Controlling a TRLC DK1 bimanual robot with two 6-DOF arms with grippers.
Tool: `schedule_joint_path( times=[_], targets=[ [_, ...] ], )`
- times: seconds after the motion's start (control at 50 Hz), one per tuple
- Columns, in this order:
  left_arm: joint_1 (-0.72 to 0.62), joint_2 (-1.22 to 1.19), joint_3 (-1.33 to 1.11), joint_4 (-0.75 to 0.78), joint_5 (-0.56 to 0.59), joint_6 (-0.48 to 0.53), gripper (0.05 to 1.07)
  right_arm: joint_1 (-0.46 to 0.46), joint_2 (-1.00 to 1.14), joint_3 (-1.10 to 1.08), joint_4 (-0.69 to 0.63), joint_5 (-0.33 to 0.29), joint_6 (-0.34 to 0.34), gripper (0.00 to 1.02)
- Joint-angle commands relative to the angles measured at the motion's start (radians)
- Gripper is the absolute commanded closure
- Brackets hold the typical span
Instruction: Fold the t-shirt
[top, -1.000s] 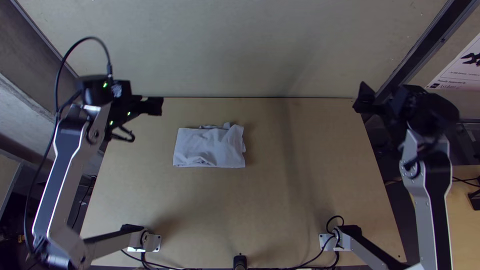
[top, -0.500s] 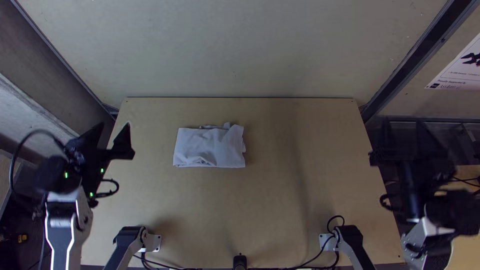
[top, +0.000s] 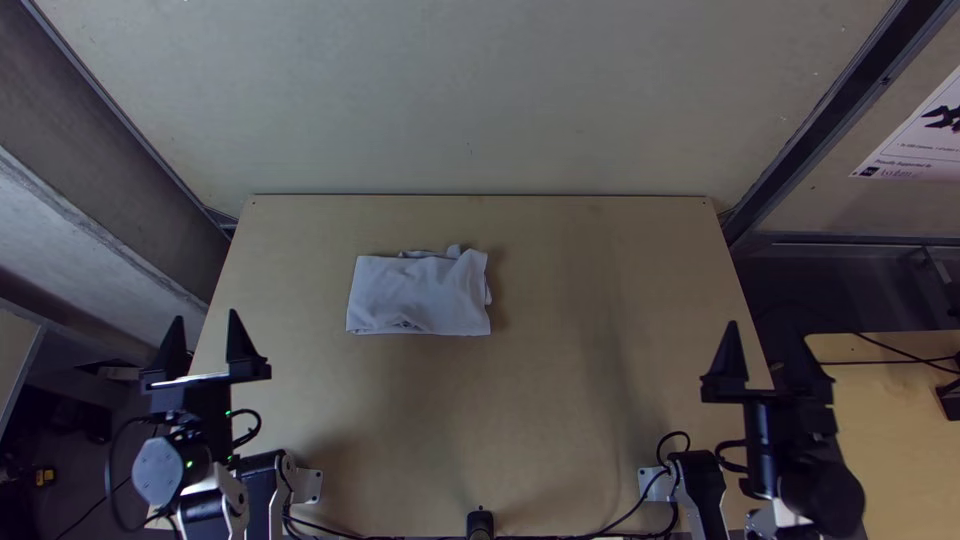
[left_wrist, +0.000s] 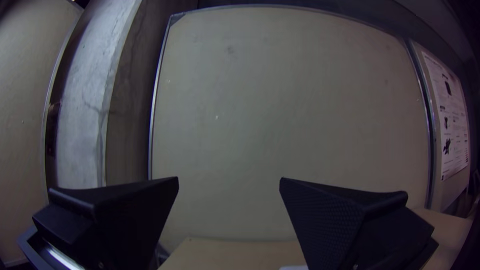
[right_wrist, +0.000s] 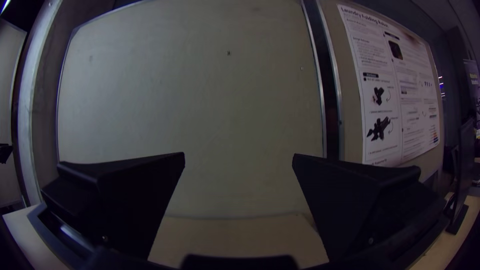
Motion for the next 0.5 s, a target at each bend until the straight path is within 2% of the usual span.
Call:
schedule_joint_path(
  times=[0.0,0.1,0.24,0.34,0.48],
  targets=[
    [0.008,-0.018,-0.091,0.075,-0.001,0.015,0.10,-0.004,-0.010,-0.093,0.069,0.010,0.019,0.03],
    [0.009,-0.018,-0.171,0.115,-0.001,0.019,0.10,0.004,-0.009,-0.193,0.155,0.010,-0.002,0.03],
    [0.011,-0.018,-0.267,0.158,-0.001,0.020,0.10,0.010,-0.009,-0.328,0.248,0.010,0.002,0.03],
    [0.025,-0.018,-0.321,0.195,-0.004,0.031,0.10,0.008,-0.009,-0.394,0.293,0.012,-0.005,0.04],
    [0.049,-0.018,-0.353,0.169,-0.005,0.022,0.10,0.001,-0.010,-0.469,0.317,0.012,-0.018,0.03]
  ],
)
